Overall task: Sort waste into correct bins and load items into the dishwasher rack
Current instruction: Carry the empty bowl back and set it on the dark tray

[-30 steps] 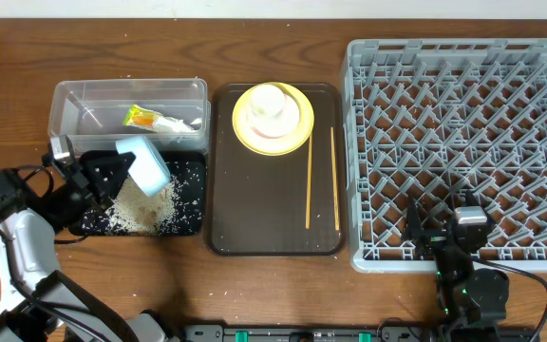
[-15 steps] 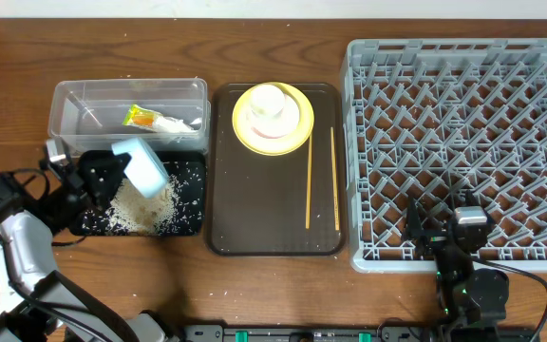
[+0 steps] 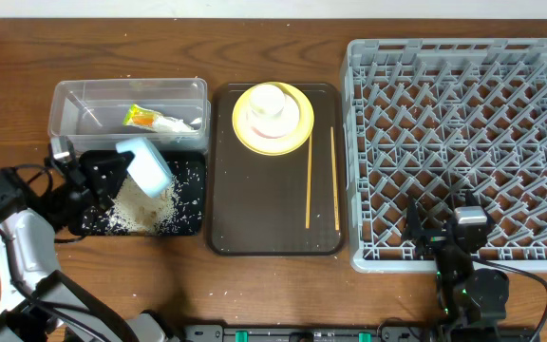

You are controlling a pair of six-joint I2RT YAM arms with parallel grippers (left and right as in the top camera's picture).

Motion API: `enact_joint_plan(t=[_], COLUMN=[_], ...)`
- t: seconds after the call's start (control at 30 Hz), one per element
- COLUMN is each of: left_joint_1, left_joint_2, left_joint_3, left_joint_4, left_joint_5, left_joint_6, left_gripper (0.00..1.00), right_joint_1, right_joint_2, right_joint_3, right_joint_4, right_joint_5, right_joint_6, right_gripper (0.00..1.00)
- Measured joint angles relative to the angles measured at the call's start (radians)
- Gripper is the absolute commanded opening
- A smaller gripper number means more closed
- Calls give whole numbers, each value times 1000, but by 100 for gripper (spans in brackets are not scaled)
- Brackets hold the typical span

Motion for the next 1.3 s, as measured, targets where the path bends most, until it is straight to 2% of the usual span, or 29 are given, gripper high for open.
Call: enact_joint_plan(t=[0.27,0.6,0.73,1.0,1.17,1.3], left_joint_1=[-142,-536,-700,-1004,-1127,-1181], left_joint_2=[0,0,0,0,-2,-2], left_joint_3=[0,0,0,0,0,0], left_joint_4=[-44,-5,39,92,106,108], left_joint_5=[-36,-259,-406,-814,-1037,-1179], left_joint_6=[28,14,-36,-107,-115,-117], left_gripper=[6,6,6,7,8,12], right_joint_1=[0,0,0,0,0,0], right_joint_2=[0,0,0,0,0,0], right_joint_3=[0,0,0,0,0,0], right_joint_4=[0,0,0,0,0,0], right_joint_5=[0,0,0,0,0,0], right_joint_6=[0,0,0,0,0,0], right_gripper=[99,99,99,99,99,99])
